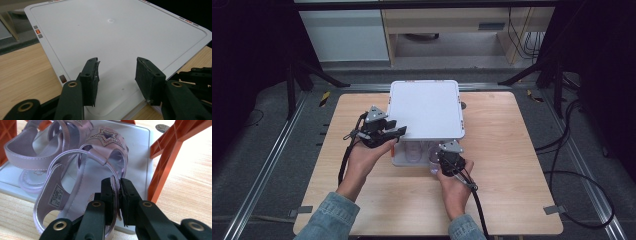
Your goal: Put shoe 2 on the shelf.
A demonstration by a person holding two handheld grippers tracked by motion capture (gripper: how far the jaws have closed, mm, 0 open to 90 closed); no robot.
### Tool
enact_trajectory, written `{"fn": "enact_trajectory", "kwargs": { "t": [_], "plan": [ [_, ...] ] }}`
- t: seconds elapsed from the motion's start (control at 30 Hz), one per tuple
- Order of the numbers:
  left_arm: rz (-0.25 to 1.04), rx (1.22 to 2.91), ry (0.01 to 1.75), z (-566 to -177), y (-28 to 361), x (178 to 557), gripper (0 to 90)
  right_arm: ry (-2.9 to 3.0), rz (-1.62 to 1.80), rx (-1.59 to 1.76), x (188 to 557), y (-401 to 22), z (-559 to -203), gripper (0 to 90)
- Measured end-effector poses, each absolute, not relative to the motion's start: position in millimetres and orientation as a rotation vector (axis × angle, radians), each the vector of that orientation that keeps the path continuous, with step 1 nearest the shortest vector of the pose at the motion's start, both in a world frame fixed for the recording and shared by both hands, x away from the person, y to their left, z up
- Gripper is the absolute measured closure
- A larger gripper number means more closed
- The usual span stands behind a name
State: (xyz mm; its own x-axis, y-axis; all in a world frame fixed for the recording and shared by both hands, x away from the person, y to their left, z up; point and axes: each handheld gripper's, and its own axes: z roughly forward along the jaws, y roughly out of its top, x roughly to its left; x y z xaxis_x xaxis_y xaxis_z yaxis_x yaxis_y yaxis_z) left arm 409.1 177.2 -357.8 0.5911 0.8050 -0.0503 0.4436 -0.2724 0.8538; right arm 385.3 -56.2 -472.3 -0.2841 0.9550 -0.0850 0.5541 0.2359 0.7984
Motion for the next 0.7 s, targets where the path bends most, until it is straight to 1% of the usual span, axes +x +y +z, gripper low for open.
{"fn": "enact_trajectory", "kwargs": {
  "t": [0.33,0.4,0.5,0.57,0.7],
  "plan": [
    [0.501,1.919,1.002,-361,176,409,52.8,1.945,0.878,1.385,386,-52,-478,80.5],
    [0.501,1.919,1.002,-361,176,409,52.8,1.95,0.888,1.391,387,-53,-479,78.1],
    [0.505,1.921,1.002,-361,176,409,52.7,1.929,0.93,1.385,386,-56,-475,65.9],
    [0.506,1.921,1.003,-362,175,409,52.7,1.936,0.938,1.369,384,-56,-473,63.6],
    [0.514,1.92,1.003,-362,174,408,52.7,1.951,0.983,1.33,375,-57,-466,66.2]
  ]
}}
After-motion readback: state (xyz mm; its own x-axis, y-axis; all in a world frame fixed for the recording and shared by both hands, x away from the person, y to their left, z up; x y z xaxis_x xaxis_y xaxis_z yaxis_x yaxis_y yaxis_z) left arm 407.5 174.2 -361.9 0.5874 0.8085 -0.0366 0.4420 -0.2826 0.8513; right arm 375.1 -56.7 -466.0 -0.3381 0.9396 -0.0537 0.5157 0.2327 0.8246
